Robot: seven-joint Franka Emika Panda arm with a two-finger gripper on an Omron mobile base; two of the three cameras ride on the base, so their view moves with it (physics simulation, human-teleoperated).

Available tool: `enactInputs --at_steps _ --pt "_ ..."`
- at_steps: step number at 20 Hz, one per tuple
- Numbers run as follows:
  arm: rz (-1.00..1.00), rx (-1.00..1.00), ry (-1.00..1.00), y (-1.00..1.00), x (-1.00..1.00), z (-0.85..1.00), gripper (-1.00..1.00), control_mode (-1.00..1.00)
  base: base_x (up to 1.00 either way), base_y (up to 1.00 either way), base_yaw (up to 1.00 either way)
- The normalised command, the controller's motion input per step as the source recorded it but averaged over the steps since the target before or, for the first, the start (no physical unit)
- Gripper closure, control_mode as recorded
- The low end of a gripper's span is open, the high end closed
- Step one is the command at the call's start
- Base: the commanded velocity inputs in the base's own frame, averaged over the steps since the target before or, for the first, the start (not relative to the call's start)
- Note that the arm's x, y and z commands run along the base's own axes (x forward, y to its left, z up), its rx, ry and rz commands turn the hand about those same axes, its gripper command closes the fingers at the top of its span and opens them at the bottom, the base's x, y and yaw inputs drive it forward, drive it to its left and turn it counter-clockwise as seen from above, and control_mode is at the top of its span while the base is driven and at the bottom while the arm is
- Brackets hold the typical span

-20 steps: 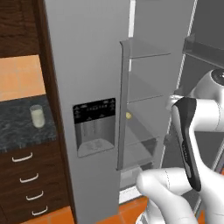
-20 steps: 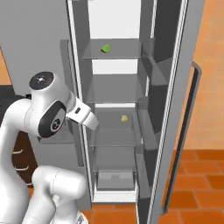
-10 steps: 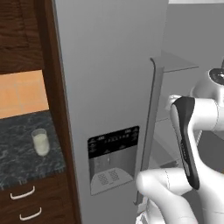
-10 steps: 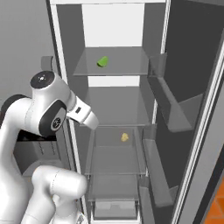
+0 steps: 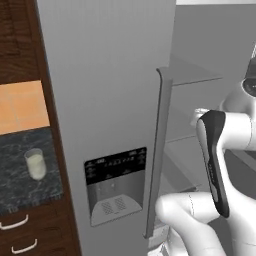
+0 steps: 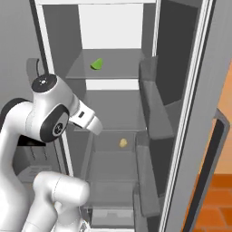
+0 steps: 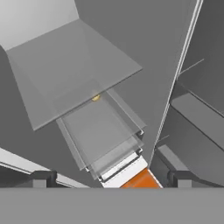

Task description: Grab a lemon wedge from the fridge and one ice cube from the ice bowl, and put them in the glass of lemonade.

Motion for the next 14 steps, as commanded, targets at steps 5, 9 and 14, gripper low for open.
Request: enactInputs --at_steps 5,9,14 --pt "0.00 0.00 0.00 0.00 0.00 0.00 -1.00 1.00 0.42 -0.10 0.24" --pt "0.00 0.00 0.00 0.00 0.00 0.00 -1.00 1.00 0.35 -0.39 0.33" --pt "0.00 0.00 0.00 0.00 0.00 0.00 -1.00 1.00 0.16 -0.40 0.18"
